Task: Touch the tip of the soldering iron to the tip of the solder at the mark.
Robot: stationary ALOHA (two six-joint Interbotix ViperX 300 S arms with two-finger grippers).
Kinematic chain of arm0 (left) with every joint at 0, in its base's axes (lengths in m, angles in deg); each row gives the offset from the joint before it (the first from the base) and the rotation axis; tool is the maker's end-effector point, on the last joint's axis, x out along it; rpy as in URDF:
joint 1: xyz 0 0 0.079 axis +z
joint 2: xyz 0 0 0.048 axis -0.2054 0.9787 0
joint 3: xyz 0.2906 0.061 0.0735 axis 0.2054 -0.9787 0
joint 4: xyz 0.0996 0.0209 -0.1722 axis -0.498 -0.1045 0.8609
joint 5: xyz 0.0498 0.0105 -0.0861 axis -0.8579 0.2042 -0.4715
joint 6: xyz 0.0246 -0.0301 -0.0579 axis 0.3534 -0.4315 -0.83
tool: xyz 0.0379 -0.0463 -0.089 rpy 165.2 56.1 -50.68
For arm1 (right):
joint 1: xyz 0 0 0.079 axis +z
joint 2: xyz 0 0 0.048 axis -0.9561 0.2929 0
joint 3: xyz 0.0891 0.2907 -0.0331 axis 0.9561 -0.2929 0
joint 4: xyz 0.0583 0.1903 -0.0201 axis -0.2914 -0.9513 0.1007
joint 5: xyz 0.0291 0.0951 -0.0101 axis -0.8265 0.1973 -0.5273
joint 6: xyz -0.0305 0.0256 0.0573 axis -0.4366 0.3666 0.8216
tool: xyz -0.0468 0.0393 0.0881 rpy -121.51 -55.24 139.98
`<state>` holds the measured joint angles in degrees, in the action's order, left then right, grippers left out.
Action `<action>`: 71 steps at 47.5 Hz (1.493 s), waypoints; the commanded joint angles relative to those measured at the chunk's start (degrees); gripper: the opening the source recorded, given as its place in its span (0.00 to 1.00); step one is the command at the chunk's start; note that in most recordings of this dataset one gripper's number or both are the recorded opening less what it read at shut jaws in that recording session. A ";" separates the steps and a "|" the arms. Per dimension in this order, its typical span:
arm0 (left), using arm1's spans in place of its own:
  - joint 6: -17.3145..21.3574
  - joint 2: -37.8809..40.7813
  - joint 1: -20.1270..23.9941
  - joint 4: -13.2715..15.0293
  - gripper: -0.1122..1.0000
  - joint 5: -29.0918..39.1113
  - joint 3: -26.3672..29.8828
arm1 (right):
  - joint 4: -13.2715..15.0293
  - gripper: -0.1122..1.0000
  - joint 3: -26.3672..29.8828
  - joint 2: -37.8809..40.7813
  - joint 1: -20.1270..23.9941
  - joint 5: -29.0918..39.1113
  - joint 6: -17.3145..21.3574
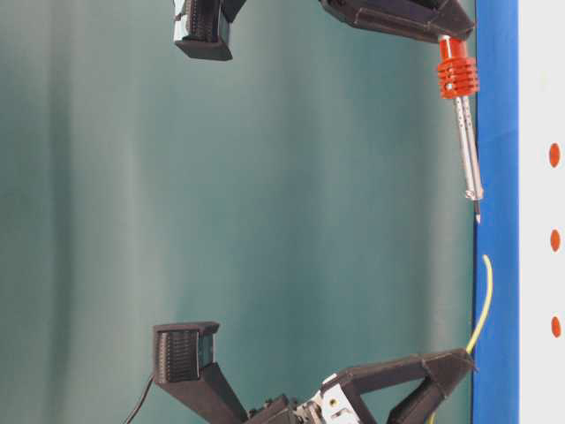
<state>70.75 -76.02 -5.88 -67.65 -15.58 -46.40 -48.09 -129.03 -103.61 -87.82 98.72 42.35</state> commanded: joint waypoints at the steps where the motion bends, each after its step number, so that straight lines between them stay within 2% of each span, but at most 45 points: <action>1: -0.18 -0.70 0.18 -0.18 0.13 0.00 1.23 | 0.09 0.16 1.67 -0.35 -0.09 -0.18 0.09; 19: 0.09 -1.76 0.09 -0.18 0.13 1.05 0.00 | 0.09 0.16 1.67 -0.35 -0.09 -0.18 0.18; 39: -3.25 -5.54 0.00 -0.18 0.13 1.14 -5.01 | 0.09 0.16 1.67 -0.26 -0.09 -0.26 0.18; 71: -3.78 -2.20 -0.09 -0.18 0.13 -3.34 -8.26 | 0.09 0.16 2.72 1.05 -0.18 -0.18 0.26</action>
<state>67.06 -77.87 -6.05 -67.65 -18.13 -55.10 -48.09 -128.24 -102.47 -87.82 98.81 42.52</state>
